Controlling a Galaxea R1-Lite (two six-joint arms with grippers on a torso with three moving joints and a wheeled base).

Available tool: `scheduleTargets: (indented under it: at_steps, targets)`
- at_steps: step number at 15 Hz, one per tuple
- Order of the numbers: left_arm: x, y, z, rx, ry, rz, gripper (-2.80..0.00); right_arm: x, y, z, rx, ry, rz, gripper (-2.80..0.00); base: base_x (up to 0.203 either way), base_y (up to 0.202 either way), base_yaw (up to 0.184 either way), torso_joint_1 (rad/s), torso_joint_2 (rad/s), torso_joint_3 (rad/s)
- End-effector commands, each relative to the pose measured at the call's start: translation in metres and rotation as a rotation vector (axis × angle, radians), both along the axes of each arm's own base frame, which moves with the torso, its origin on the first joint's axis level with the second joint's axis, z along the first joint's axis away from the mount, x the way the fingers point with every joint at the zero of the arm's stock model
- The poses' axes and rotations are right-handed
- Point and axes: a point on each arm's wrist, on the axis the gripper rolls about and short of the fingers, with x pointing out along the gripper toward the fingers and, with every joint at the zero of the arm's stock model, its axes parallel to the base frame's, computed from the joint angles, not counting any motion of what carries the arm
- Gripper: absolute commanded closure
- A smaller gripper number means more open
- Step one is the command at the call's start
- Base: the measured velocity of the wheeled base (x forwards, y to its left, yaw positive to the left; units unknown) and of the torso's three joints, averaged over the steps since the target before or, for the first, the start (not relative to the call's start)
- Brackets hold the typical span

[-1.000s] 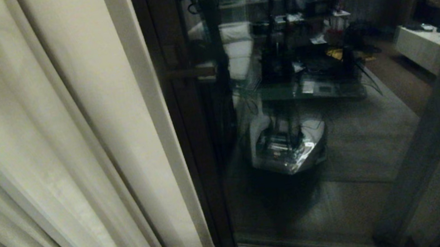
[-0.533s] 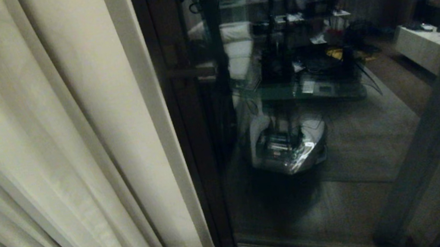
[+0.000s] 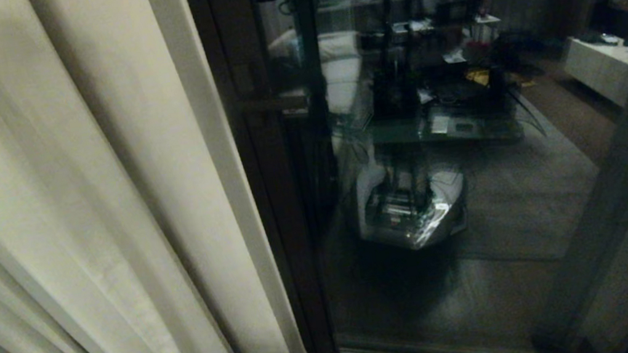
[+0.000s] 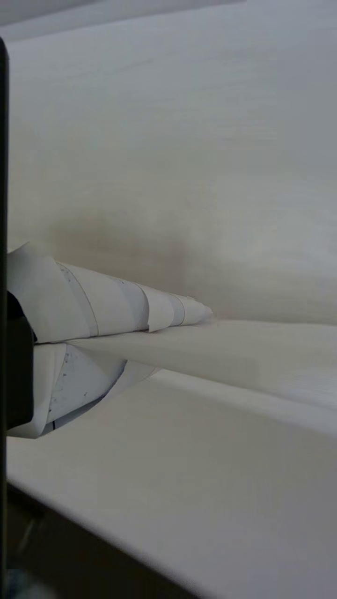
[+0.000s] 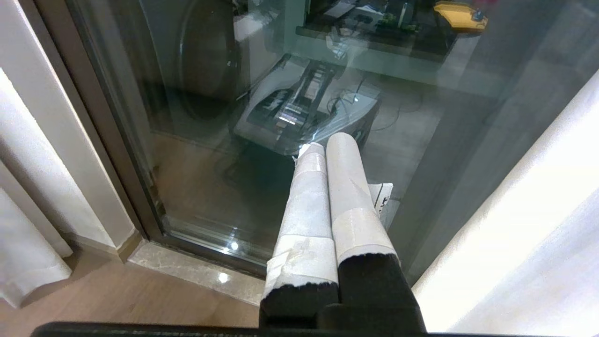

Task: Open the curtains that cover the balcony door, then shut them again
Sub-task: Close the inner curtains on both sides

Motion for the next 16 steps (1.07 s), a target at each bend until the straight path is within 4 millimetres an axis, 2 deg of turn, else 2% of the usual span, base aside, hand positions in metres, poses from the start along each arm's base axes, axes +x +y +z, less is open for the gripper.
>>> scheduleTargets:
  at_steps: [1,7,16]
  targets:
    - [-0.021,-0.01,0.005,0.017,-0.018,-0.029,0.0,0.0,0.0,0.0,-0.001,0.002,0.001,0.0,0.0,0.0,0.0,0.0,0.0,0.0]
    - [-0.05,-0.04,0.005,0.03,-0.026,-0.167,0.0,0.0,0.0,0.0,-0.001,0.002,0.001,0.0,0.0,0.0,0.0,0.0,0.0,0.0]
    - [-0.064,-0.065,0.009,0.067,-0.044,-0.275,0.0,0.0,0.0,0.0,-0.001,0.002,0.001,0.0,0.0,0.0,0.0,0.0,0.0,0.0]
